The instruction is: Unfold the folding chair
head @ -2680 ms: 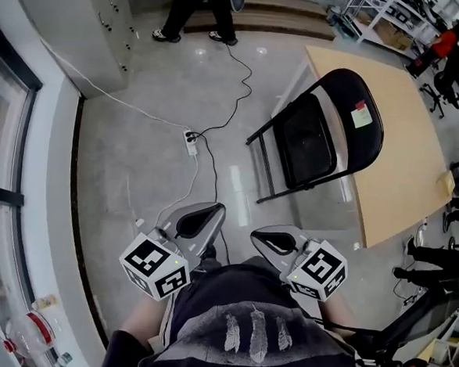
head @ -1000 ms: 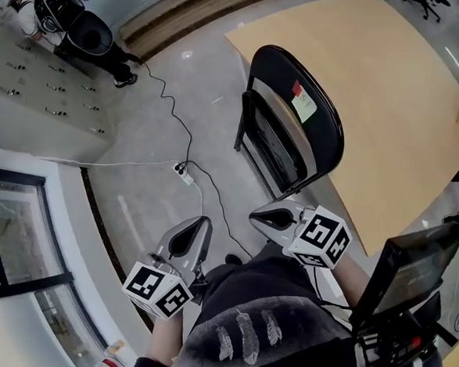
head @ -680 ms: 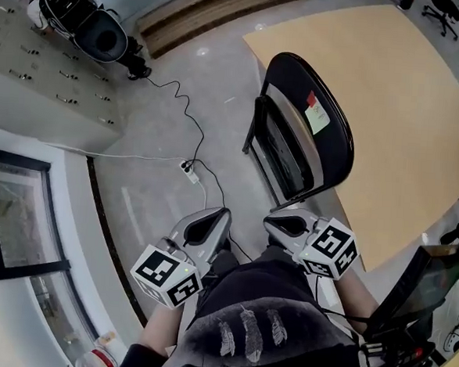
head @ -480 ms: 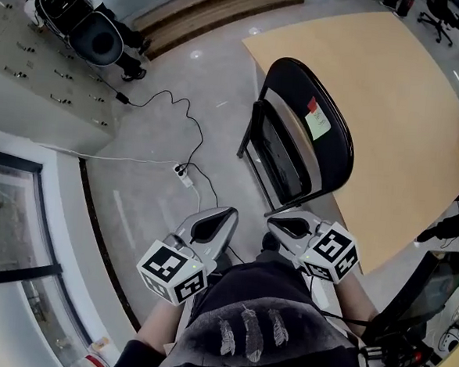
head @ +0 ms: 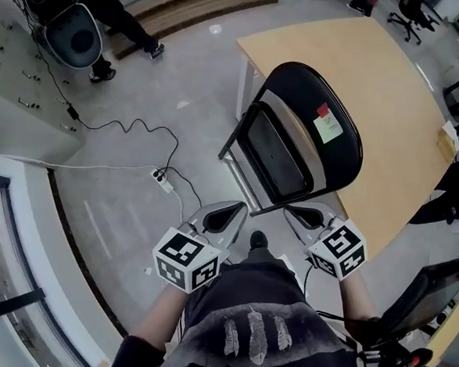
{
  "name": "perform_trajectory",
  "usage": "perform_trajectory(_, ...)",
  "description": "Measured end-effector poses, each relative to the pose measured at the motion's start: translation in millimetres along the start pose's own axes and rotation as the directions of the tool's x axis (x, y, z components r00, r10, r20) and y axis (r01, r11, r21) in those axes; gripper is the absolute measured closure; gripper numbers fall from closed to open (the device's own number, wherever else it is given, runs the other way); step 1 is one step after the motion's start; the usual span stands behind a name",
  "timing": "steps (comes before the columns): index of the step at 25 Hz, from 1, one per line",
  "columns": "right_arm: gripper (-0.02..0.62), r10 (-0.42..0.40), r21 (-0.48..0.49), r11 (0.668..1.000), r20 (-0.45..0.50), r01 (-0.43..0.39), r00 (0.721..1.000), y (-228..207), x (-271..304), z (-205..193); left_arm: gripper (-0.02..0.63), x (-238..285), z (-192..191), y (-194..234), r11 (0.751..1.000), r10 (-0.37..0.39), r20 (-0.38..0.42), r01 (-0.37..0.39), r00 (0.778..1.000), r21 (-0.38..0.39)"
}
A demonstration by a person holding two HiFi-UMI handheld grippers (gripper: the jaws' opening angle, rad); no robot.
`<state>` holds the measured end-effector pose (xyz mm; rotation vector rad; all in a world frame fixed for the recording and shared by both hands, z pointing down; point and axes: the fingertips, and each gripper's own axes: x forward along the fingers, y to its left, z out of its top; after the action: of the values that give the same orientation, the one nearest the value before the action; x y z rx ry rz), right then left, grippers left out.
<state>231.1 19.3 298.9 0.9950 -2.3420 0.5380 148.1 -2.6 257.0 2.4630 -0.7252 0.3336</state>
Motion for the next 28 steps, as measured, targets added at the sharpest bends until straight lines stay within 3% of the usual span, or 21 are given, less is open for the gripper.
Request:
perform_trajectory(4, 0.595, -0.127, -0.091, 0.989, -0.079, 0.12, 0.989, 9, 9, 9, 0.604, 28, -15, 24, 0.996, -0.086, -0.065, 0.084, 0.994, -0.029)
perform_trajectory(7, 0.594, -0.216, -0.13, 0.971, -0.124, 0.2, 0.968, 12, 5, 3, 0.604, 65, -30, 38, 0.996, -0.084, -0.12, 0.081, 0.989, -0.031)
perform_trajectory(10, 0.594, -0.321, -0.044, 0.947, -0.094, 0.318, 0.942, -25, -13, 1, 0.604, 114, -39, 51, 1.0, -0.023, -0.172, 0.021, 0.985, -0.01)
perform_trajectory(13, 0.592, -0.443, 0.04, 0.895, -0.046, 0.445, 0.895, -90, -38, 9, 0.601, 170, -50, 64, 0.999, 0.042, -0.234, -0.043, 0.971, 0.0)
perform_trajectory(14, 0.553, -0.472, 0.057, 0.879, -0.04, 0.474, 0.881, -112, -45, 10, 0.579, 189, -58, 67, 0.999, 0.05, -0.269, -0.052, 0.962, 0.0)
perform_trajectory(15, 0.45, -0.498, 0.067, 0.864, -0.04, 0.499, 0.866, -134, -51, 10, 0.476, 208, -67, 68, 0.999, 0.049, -0.314, -0.053, 0.948, -0.004)
perform_trajectory(16, 0.403, -0.526, 0.069, 0.847, -0.045, 0.527, 0.85, -156, -57, 9, 0.403, 226, -77, 70, 0.998, 0.047, -0.363, -0.056, 0.931, -0.013)
perform_trajectory(20, 0.296, -0.613, 0.023, 0.787, -0.088, 0.616, 0.785, -233, -68, 1, 0.334, 279, -107, 87, 0.983, 0.067, -0.486, -0.14, 0.871, -0.116)
perform_trajectory(23, 0.259, -0.593, 0.025, 0.799, -0.137, 0.601, 0.794, -267, -64, -15, 0.23, 311, -125, 88, 0.956, 0.046, -0.531, -0.191, 0.846, -0.221)
perform_trajectory(28, 0.261, -0.499, 0.065, 0.852, -0.202, 0.519, 0.843, -287, -30, -44, 0.218, 352, -139, 99, 0.913, 0.038, -0.537, -0.248, 0.842, -0.323)
